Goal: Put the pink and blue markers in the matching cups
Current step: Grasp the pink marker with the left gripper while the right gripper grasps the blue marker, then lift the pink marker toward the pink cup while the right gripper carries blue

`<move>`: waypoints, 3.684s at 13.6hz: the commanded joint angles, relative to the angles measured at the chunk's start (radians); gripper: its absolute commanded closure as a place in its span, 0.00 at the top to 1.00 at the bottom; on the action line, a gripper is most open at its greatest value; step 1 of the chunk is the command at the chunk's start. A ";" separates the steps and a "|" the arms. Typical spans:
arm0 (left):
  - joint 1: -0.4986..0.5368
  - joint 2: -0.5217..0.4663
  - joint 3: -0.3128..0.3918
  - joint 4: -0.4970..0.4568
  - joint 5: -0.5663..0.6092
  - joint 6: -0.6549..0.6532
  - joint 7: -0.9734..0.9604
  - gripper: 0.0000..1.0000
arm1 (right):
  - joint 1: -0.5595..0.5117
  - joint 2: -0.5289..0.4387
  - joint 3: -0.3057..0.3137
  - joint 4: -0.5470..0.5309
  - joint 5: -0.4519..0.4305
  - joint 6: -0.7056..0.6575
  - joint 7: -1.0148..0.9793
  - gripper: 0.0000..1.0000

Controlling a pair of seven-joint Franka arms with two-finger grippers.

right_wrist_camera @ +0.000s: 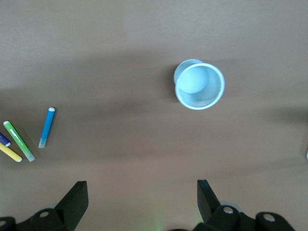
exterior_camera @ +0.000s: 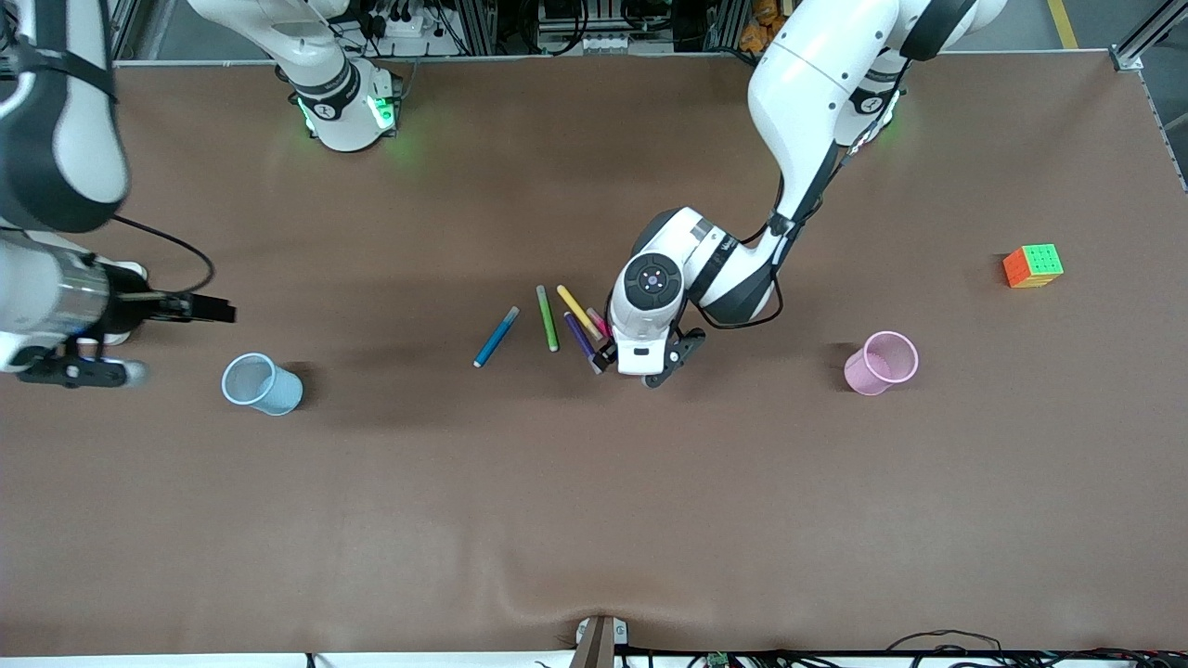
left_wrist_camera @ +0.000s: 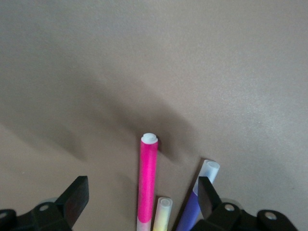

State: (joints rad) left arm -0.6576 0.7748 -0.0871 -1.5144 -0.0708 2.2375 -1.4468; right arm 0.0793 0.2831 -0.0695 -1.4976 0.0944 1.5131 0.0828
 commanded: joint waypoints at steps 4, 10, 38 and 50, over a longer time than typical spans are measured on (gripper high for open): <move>-0.022 0.044 0.015 0.023 0.046 0.011 -0.021 1.00 | 0.054 0.022 -0.001 -0.006 0.048 0.021 0.117 1.00; -0.020 0.052 0.013 0.025 0.046 0.011 -0.024 0.74 | 0.154 0.022 -0.001 -0.093 0.061 0.151 0.276 1.00; 0.076 -0.060 0.013 0.017 0.072 -0.085 0.072 0.09 | 0.458 0.254 -0.001 -0.340 0.074 0.743 0.709 0.83; 0.203 -0.164 0.015 0.017 0.072 -0.230 0.204 0.09 | 0.490 0.355 -0.001 -0.335 0.076 0.875 0.773 0.44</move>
State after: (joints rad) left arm -0.4757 0.6465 -0.0700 -1.4784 -0.0139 2.0270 -1.2567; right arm 0.5549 0.6136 -0.0624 -1.8437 0.1559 2.3614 0.8239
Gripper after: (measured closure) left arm 0.819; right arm 0.493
